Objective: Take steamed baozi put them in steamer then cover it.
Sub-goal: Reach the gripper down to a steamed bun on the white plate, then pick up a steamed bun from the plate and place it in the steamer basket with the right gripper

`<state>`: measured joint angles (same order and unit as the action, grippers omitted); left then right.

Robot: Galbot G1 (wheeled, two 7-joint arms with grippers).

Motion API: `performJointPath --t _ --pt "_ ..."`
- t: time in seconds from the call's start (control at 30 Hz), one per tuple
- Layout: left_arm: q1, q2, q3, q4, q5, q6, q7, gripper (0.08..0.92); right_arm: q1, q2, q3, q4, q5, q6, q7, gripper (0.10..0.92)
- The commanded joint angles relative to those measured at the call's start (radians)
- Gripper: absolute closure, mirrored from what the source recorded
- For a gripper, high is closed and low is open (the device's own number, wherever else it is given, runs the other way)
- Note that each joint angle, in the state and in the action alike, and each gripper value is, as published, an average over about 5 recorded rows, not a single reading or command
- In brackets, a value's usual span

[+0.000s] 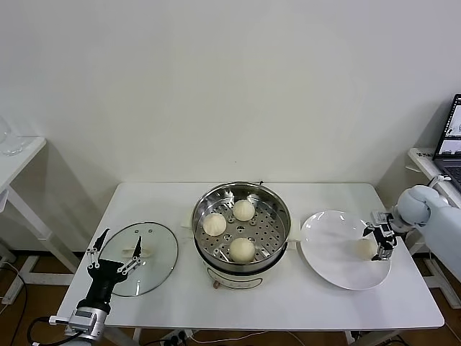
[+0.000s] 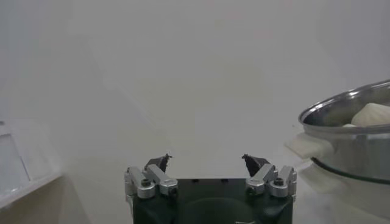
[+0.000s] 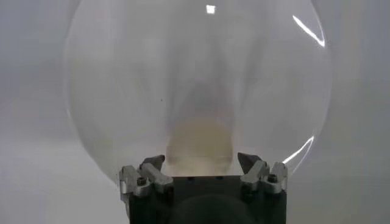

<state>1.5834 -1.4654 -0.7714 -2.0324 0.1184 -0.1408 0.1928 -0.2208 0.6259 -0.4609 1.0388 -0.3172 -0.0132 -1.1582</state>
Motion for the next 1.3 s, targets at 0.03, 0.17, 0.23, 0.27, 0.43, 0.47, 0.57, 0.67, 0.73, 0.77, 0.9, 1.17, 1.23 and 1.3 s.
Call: performJointPath --t 0.03,0.17,0.23,0.27,0.43,0.47,0.57,0.67,0.73,0.77,0.9,1.17,1.23,1.3 --pt "-0.001 0.001 -0.001 0.004 0.001 -0.001 0.0 0.177 -0.021 0.016 0.023 -0.025 -0.016 0.002 0.011 0.203" --pt "-0.002 0.0 -0.001 0.004 0.0 -0.001 0.0 0.177 -0.02 0.014 0.023 -0.024 -0.013 0.004 0.012 0.242" --pt "-0.003 0.0 0.0 0.005 0.0 -0.001 0.0 0.177 -0.022 0.013 0.025 -0.023 -0.011 0.005 0.012 0.286" --pt "-0.003 0.0 0.0 0.005 0.0 -0.001 0.0 0.177 -0.023 0.013 0.026 -0.023 -0.01 0.006 0.012 0.303" --pt "-0.002 0.0 -0.001 0.002 0.0 0.0 0.0 0.177 -0.018 -0.003 0.025 -0.006 0.016 0.005 0.005 0.34" --pt "-0.001 0.0 -0.001 0.001 0.0 0.0 0.0 0.177 -0.011 -0.01 0.019 0.001 0.029 0.003 0.002 0.339" --pt "-0.001 -0.002 0.0 -0.002 0.0 -0.001 0.0 0.177 0.032 -0.044 -0.019 0.033 0.096 -0.014 -0.013 0.338" --pt "-0.003 -0.002 0.0 -0.003 0.0 -0.001 0.0 0.177 0.124 -0.106 -0.119 0.094 0.207 -0.051 -0.025 0.338" --pt "-0.005 -0.002 0.002 -0.003 0.0 -0.002 0.0 0.177 0.211 -0.159 -0.204 0.158 0.289 -0.09 -0.031 0.338" --pt "-0.006 -0.001 0.003 -0.004 -0.001 -0.002 0.0 0.177 0.253 -0.184 -0.245 0.193 0.329 -0.113 -0.034 0.338" --pt "-0.01 0.0 0.007 -0.007 -0.002 -0.001 0.0 0.177 0.487 -0.281 -0.465 0.363 0.492 -0.218 -0.044 0.338" --pt "-0.018 0.01 0.014 -0.009 -0.004 -0.001 0.0 0.177 1.06 -0.291 -0.954 0.641 0.713 -0.353 -0.034 0.338" --pt "-0.019 0.013 0.015 -0.011 -0.005 -0.001 0.001 0.177 1.197 -0.241 -1.055 0.691 0.779 -0.383 -0.023 0.338" --pt "-0.019 0.015 0.015 -0.013 -0.006 -0.002 0.001 0.177 1.304 -0.183 -1.122 0.732 0.849 -0.416 -0.01 0.338"
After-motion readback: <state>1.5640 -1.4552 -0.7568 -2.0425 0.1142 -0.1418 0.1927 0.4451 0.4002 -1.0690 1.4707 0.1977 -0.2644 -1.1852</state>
